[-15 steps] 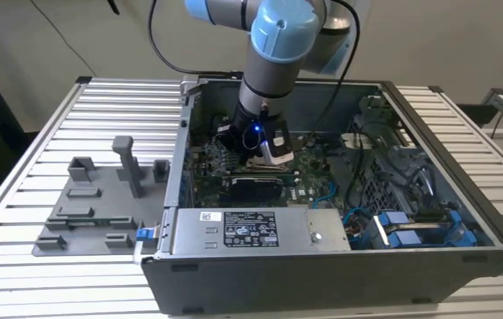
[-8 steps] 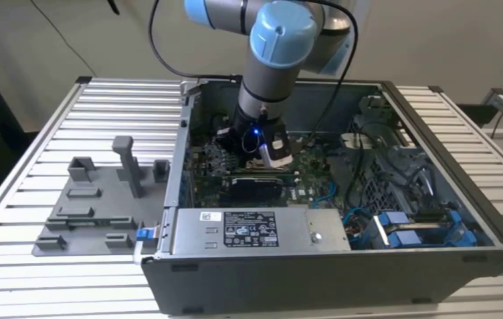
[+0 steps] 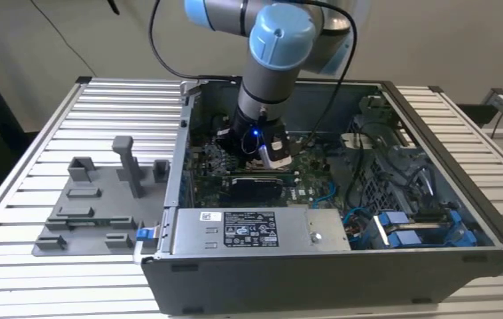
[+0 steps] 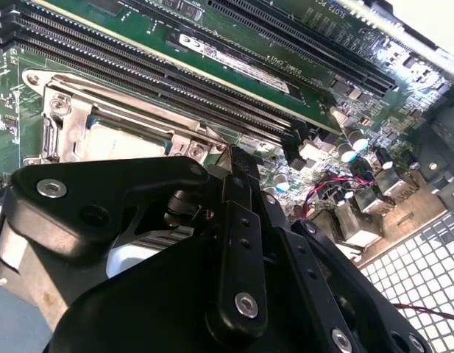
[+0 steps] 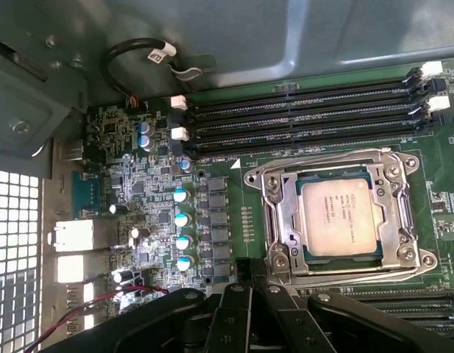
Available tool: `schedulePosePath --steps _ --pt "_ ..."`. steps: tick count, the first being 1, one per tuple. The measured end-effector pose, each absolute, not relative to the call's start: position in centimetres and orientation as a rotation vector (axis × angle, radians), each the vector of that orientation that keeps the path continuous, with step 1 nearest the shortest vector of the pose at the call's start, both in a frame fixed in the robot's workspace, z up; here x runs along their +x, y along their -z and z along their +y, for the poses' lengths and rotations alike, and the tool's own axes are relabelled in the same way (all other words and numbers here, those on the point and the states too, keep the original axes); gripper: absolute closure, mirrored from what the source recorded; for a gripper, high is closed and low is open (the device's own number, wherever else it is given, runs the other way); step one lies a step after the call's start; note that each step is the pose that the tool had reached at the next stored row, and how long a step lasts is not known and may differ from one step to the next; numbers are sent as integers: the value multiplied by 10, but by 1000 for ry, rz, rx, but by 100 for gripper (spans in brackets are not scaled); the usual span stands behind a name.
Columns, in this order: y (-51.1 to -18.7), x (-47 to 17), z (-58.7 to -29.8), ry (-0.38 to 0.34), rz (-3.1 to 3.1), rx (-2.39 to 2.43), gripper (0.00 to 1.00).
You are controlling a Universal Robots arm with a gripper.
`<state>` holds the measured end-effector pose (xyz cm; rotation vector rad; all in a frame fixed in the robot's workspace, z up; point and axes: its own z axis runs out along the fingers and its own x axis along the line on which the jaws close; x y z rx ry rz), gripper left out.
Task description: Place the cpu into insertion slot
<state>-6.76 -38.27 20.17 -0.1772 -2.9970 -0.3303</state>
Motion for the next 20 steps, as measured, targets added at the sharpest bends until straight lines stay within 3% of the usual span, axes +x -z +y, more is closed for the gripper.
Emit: schedulePosePath --steps 20 --pt "-195 -72 -382 353 -2995 -177 89"
